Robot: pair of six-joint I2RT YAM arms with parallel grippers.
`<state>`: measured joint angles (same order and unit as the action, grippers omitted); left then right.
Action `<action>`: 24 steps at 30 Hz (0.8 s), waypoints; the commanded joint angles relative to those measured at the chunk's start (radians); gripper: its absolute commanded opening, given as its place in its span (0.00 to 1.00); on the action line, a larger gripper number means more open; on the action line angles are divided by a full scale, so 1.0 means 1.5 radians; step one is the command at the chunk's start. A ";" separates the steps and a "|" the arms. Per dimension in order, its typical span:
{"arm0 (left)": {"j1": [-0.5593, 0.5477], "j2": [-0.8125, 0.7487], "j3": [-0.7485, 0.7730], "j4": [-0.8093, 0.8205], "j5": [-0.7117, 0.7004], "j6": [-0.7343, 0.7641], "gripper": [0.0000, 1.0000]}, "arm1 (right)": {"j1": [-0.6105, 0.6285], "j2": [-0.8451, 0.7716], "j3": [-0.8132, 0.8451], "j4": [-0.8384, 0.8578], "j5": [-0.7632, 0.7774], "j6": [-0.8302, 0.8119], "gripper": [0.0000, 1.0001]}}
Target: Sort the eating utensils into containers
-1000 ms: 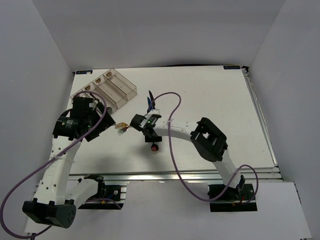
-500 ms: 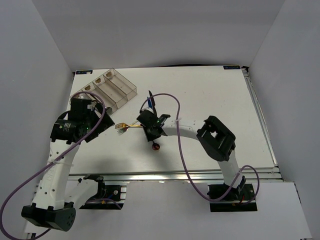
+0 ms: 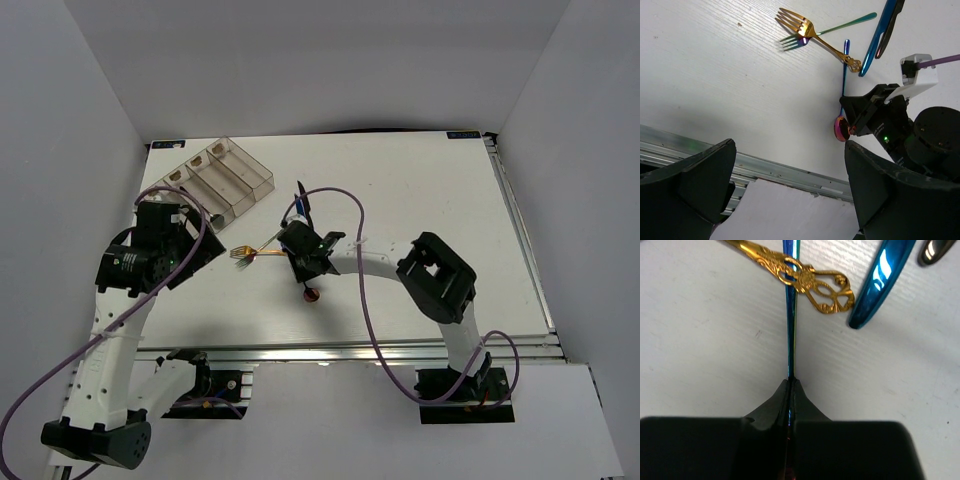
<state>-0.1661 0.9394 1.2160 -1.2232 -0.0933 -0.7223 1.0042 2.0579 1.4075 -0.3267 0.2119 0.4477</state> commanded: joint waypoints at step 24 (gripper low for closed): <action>-0.003 -0.026 -0.017 0.008 -0.024 -0.028 0.98 | 0.012 -0.018 -0.221 -0.298 -0.035 -0.019 0.34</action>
<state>-0.1661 0.9188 1.1843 -1.2194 -0.1085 -0.7597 1.0176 1.8721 1.1854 -0.5297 0.1627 0.4355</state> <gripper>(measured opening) 0.982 0.346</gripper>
